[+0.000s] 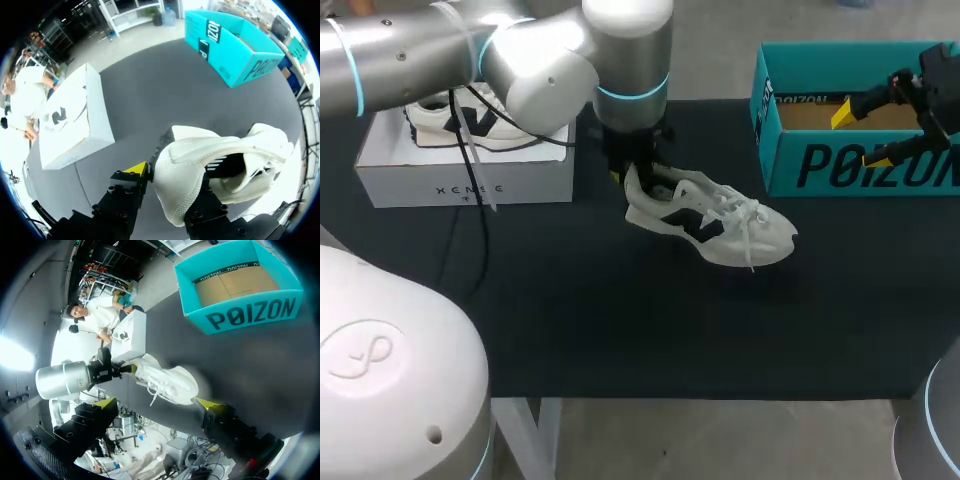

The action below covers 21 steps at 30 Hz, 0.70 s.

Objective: Take the shoe out of the shoebox, open the shoe tongue, remove and reinsert the insole, then place the shoe into the shoebox

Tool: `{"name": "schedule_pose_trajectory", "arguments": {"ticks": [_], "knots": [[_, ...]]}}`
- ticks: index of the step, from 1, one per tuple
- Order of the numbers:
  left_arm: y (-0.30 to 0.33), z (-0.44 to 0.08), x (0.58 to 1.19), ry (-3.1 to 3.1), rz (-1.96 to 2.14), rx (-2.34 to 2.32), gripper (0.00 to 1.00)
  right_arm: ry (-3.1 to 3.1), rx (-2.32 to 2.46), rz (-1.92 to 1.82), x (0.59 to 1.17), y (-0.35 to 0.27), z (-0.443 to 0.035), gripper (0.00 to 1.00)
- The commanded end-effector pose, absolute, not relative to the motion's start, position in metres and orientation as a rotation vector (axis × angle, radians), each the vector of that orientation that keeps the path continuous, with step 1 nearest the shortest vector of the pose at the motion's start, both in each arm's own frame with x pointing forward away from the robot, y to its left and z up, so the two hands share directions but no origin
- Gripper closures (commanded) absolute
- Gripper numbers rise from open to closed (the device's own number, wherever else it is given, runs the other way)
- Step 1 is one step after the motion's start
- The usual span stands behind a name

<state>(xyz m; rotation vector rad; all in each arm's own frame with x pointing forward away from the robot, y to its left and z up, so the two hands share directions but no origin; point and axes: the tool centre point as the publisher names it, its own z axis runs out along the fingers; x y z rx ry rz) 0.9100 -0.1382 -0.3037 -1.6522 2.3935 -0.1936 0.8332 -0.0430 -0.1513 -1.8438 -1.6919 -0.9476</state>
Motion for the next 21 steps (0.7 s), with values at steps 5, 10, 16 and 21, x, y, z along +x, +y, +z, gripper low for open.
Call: {"name": "schedule_pose_trajectory", "arguments": {"ticks": [5, 10, 16, 21], "knots": [[-0.113, -0.321, 0.858, 2.372, -0.164, -1.757, 1.0, -1.692, -1.847, -0.943, 0.834, -0.043, -0.151, 0.0], [-0.103, -0.336, 0.842, 2.391, -0.103, -1.766, 1.0, -1.692, -1.847, -0.943, 0.834, -0.043, -0.151, 0.0], [-0.086, -0.342, 0.834, 2.251, -0.088, -1.858, 1.0, -1.692, -1.847, -0.943, 0.834, -0.043, -0.151, 0.0], [-0.079, -0.341, 0.832, 2.096, -0.097, -1.961, 1.0, -1.692, -1.847, -0.943, 0.834, -0.043, -0.151, 0.0]]}}
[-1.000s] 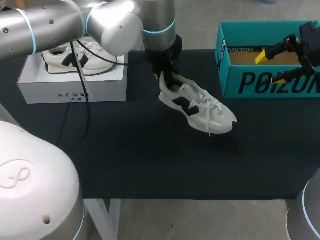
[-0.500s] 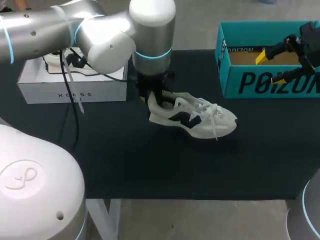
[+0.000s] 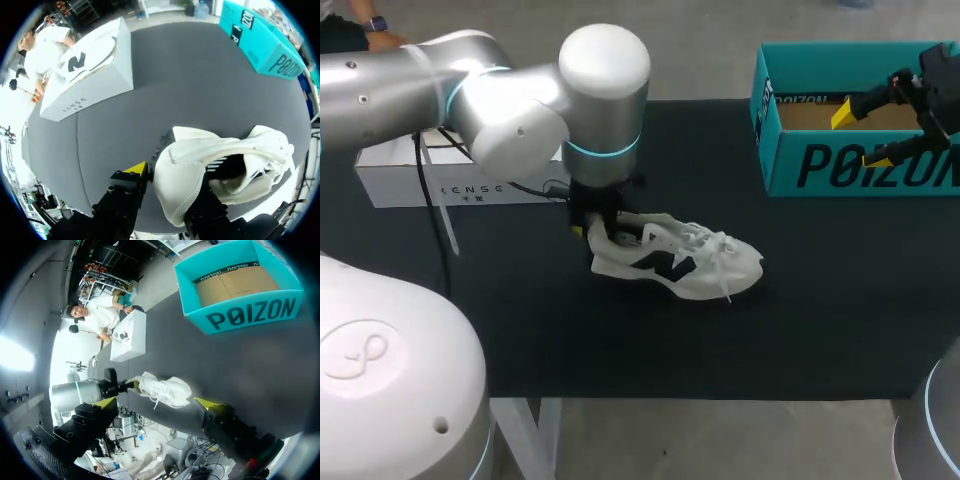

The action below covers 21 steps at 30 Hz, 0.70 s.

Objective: Take the shoe out of the shoebox, open the shoe tongue, remove and reinsert the insole, then place the shoe into the shoebox

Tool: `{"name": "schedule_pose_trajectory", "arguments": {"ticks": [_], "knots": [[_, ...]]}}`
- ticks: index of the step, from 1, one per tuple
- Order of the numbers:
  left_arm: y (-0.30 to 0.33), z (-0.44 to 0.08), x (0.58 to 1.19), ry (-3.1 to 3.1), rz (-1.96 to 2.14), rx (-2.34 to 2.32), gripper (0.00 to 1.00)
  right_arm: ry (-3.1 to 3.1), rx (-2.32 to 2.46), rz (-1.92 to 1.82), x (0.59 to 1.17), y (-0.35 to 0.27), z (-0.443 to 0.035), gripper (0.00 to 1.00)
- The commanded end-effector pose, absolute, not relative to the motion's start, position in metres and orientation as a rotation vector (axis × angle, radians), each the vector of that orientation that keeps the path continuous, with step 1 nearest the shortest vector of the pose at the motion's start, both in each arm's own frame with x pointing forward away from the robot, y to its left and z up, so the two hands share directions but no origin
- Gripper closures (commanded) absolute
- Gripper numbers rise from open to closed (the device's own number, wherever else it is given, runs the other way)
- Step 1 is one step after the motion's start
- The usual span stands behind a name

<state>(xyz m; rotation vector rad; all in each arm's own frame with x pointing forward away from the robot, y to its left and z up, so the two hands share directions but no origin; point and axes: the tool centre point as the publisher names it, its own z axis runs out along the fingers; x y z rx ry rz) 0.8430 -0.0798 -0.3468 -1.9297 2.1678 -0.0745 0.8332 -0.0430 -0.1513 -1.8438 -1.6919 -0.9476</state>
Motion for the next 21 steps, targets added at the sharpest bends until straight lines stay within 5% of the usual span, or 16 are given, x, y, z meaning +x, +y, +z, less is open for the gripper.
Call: {"name": "schedule_pose_trajectory", "arguments": {"ticks": [1, 21], "knots": [[-0.079, -0.342, 0.83, 2.08, -0.098, -1.98, 1.0, -1.692, -1.847, -0.943, 0.834, -0.043, -0.151, 0.0], [-0.089, -0.372, 0.817, 1.975, -0.05, -2.113, 1.0, -1.692, -1.847, -0.943, 0.834, -0.043, -0.151, 0.0]]}}
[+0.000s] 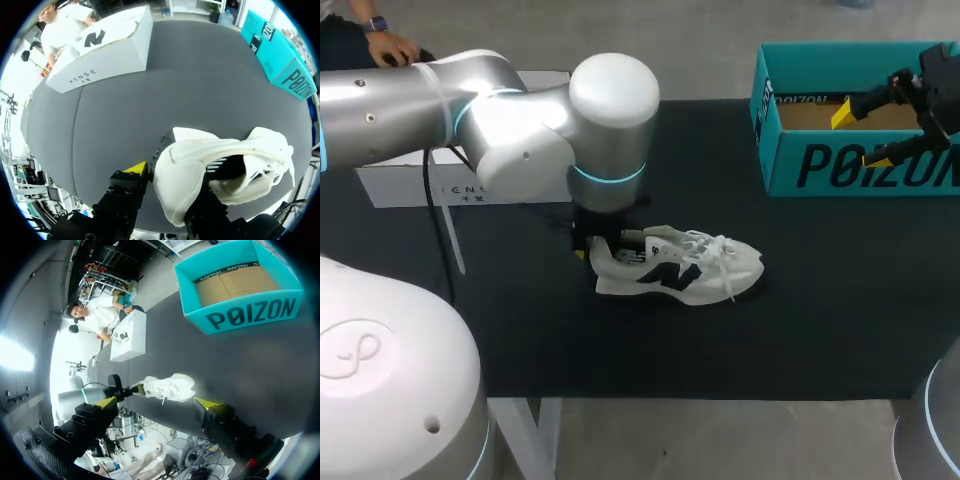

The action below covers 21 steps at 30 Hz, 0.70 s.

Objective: Take the shoe out of the shoebox, open the shoe tongue, remove and reinsert the insole, then place the shoe into the shoebox

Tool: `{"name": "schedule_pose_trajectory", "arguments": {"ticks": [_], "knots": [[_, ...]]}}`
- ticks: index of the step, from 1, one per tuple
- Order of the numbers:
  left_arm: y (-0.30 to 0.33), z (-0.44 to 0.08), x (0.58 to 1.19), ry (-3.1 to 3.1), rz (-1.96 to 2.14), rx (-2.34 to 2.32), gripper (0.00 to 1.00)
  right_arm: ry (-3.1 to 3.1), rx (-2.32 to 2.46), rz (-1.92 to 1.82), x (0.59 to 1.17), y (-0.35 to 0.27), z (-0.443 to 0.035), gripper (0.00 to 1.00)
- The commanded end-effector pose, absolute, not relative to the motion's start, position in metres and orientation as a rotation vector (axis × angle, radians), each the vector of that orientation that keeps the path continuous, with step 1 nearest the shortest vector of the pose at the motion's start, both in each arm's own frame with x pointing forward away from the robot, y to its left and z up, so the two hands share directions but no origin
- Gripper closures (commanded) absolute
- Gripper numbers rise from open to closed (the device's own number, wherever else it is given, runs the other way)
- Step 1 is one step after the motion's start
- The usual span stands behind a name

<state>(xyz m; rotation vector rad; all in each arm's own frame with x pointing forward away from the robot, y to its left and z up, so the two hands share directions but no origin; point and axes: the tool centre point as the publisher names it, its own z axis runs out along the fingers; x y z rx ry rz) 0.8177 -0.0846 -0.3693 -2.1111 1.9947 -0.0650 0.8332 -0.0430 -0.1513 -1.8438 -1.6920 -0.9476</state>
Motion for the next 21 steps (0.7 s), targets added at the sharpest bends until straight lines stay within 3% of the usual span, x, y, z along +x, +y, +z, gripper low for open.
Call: {"name": "schedule_pose_trajectory", "arguments": {"ticks": [1, 11, 12, 14, 21], "knots": [[-0.089, -0.374, 0.817, 1.976, -0.048, -2.117, 1.0, -1.692, -1.847, -0.943, 0.834, -0.043, -0.151, 0.0], [-0.082, -0.39, 0.82, 1.988, -0.006, -2.131, 1.0, -1.692, -1.847, -0.943, 0.834, -0.043, -0.151, 0.0], [-0.082, -0.392, 0.821, 1.988, -0.006, -2.139, 0.75, -1.692, -1.847, -0.943, 0.834, -0.043, -0.151, 0.0], [-0.08, -0.389, 0.82, 1.993, -0.019, -2.142, 0.0, -1.692, -1.847, -0.943, 0.834, -0.043, -0.151, 0.0], [-0.072, -0.366, 0.813, 1.996, -0.055, -2.14, 0.0, -1.692, -1.847, -0.943, 0.834, -0.043, -0.151, 0.0]]}}
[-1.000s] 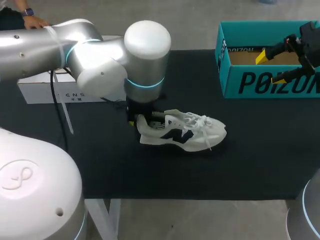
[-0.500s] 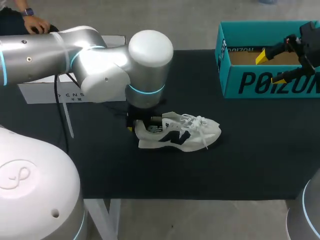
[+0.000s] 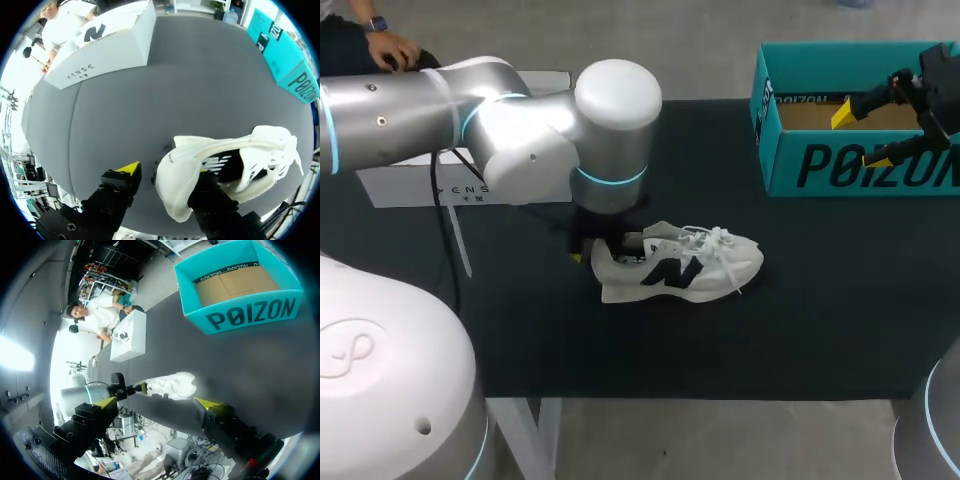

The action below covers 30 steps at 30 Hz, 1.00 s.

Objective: Take the shoe out of the shoebox, open the shoe tongue, remove and reinsert the insole, then place the shoe into the shoebox

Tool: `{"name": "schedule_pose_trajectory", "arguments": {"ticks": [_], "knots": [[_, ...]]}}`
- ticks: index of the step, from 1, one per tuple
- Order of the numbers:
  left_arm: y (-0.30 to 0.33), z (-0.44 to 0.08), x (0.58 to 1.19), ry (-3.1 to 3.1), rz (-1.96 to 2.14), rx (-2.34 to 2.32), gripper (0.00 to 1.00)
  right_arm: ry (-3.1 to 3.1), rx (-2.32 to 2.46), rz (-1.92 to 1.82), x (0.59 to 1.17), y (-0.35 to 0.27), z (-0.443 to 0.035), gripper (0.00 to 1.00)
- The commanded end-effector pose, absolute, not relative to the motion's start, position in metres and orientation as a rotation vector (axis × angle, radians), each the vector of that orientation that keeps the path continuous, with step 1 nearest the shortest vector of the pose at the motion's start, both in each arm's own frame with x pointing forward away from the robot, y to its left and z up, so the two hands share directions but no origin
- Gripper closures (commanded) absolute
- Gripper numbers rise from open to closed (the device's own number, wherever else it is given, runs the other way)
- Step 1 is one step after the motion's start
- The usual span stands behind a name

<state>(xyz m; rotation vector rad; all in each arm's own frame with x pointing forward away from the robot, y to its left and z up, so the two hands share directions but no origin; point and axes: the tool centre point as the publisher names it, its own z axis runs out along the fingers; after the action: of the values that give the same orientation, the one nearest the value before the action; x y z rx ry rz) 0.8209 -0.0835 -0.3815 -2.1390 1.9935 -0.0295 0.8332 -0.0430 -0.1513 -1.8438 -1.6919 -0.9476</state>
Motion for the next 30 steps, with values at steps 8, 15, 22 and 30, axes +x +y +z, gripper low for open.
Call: {"name": "schedule_pose_trajectory", "arguments": {"ticks": [8, 15, 22, 30], "knots": [[-0.064, -0.339, 0.812, 2.036, -0.159, -2.089, 0.0, -1.692, -1.847, -0.943, 0.834, -0.043, -0.151, 0.0], [-0.063, -0.313, 0.819, 2.21, -0.278, -1.935, 0.0, -1.692, -1.847, -0.943, 0.834, -0.043, -0.151, 0.0], [-0.053, -0.294, 0.825, 2.682, -0.453, -1.458, 0.0, -1.692, -1.847, -0.943, 0.834, -0.043, -0.151, 0.0], [-0.031, -0.263, 0.842, 3.074, -0.737, -0.77, 0.0, -1.692, -1.847, -0.943, 0.834, -0.043, -0.151, 0.0]]}}
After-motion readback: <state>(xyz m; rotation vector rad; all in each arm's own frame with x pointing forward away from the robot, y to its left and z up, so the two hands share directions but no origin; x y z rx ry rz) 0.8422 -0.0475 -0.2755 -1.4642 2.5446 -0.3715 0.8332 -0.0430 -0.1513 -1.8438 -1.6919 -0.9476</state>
